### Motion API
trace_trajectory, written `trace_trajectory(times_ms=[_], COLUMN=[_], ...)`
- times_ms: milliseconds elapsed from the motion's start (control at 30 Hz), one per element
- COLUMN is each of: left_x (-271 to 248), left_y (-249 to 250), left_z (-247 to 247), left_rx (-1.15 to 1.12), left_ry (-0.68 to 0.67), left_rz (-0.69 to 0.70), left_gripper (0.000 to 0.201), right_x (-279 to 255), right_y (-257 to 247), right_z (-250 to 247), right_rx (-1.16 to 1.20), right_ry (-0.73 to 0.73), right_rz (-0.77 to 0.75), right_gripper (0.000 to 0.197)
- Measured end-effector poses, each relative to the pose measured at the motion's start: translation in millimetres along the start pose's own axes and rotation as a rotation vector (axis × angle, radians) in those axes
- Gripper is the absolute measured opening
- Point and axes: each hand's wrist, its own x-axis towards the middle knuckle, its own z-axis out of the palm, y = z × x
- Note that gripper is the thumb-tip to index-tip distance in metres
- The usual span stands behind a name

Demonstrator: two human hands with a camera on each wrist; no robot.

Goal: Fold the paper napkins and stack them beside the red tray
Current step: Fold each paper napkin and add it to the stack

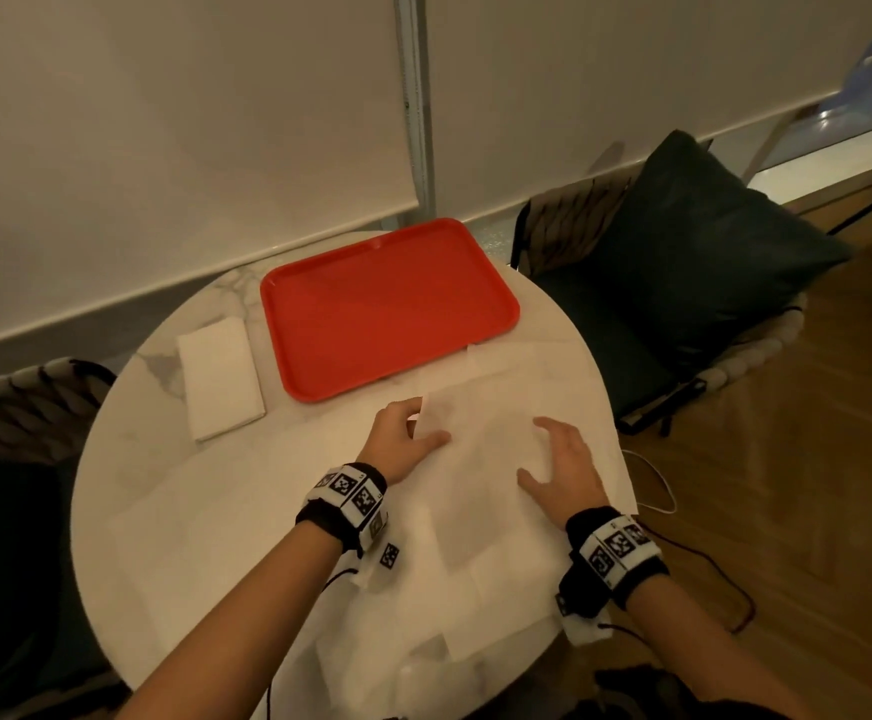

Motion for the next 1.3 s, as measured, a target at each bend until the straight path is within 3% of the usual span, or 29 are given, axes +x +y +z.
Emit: trace_trajectory(times_ms=[100, 167, 233, 333, 400, 500, 700, 800, 933, 1067, 1167, 1300], left_x=[-15, -28, -42, -59, -68, -79, -96, -97, -102, -114, -119, -115], left_y=[7, 11, 18, 24, 24, 16, 15, 13, 1, 4, 13, 21], left_z=[-28, -49, -72, -105, -123, -135, -160, -167, -168, -160, -150, -148], left_rx=[-0.039, -0.072, -0.124, -0.263, -0.336, -0.438, -0.553, -0.585, -0.602, -0.574, -0.624, -0.65], left_ry=[0.026, 0.076, 0.135, 0.291, 0.375, 0.39, 0.57, 0.6, 0.549, 0.329, 0.214, 0.305], left_rz=[0.024, 0.021, 0.022, 0.043, 0.0, -0.084, 0.037, 0.011, -0.131, -0.199, -0.156, -0.01], left_gripper=[0.016, 0.019, 0.021, 0.014, 0.017, 0.024, 0.011, 0.021, 0.032, 0.039, 0.041, 0.031], right_x=[25, 37, 44, 47, 47, 49, 43, 36, 21, 12, 15, 19], right_y=[-12, -25, -43, -83, -116, -166, -238, -260, -286, -288, -275, -261], right_z=[-11, -12, -9, -3, -1, 0, 1, 5, 7, 4, -5, -16], right_rx=[0.092, 0.174, 0.312, 0.539, 0.632, 0.676, 0.602, 0.551, 0.657, 0.946, 0.985, 0.858], right_ry=[0.029, -0.037, -0.167, -0.291, -0.269, -0.217, -0.106, -0.117, -0.293, -0.251, -0.198, -0.145], right_rz=[0.056, 0.1, 0.095, -0.023, -0.08, -0.158, -0.406, -0.494, -0.497, -0.353, -0.263, -0.27], right_gripper=[0.085, 0.086, 0.066, 0.019, 0.013, 0.021, 0.008, 0.007, 0.017, 0.034, 0.035, 0.02])
